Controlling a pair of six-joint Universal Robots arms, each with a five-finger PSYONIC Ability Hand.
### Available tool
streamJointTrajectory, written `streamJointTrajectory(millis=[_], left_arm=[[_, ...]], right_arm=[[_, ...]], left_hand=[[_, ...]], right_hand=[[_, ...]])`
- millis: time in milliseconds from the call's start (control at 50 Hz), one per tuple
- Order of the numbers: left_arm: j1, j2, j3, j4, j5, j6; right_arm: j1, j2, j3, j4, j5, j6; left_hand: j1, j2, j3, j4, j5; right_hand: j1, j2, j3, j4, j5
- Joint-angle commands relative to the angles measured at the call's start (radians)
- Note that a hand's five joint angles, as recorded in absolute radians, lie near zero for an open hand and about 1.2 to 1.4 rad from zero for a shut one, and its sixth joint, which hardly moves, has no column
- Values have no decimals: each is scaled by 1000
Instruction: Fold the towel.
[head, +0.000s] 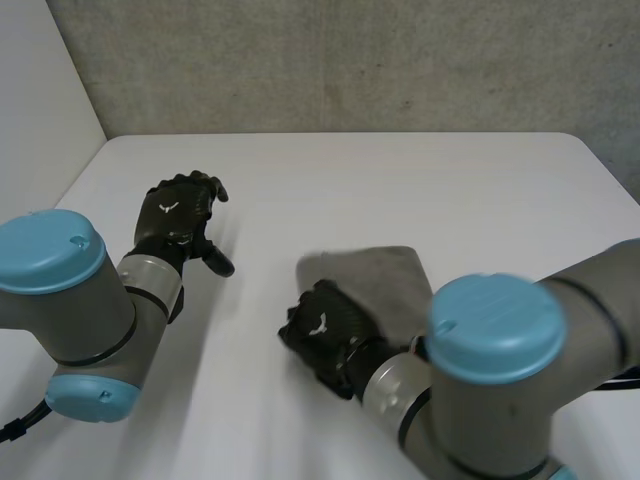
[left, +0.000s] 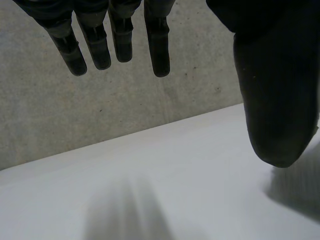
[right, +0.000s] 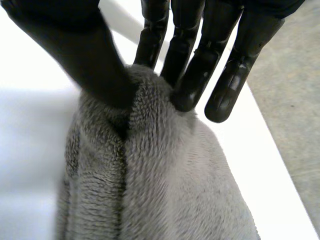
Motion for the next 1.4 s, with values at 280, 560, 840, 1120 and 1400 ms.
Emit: streamJointTrajectory(millis=[280, 560, 840, 1120, 1400], left_arm=[[-107, -1, 40, 0, 6, -9], [-220, -108, 102, -60, 200, -158], [-227, -218, 112, -75, 200, -152], [-224, -131, 135, -142, 204, -147], [-179, 96, 317, -434, 135, -79]], right_arm=[[-240, -174, 92, -10, 52, 314], [-515, -104, 166, -48, -249, 685], [-525, 1, 169, -82, -261, 716], [-512, -105, 140, -67, -252, 729], [-505, -266, -192, 280, -101, 832]], left_hand=[[-62, -77, -57, -81, -36], [-62, -77, -57, -81, -36], [-68, -83, -63, -87, -42], [-77, -92, -71, -96, -51], [-79, -95, -74, -99, -54]], right_hand=[[-817, -813, -830, -826, -810], [-817, -813, -830, -826, -810], [-817, -813, -830, -826, -810], [-817, -813, -830, -826, -810], [-817, -813, -830, -826, -810]])
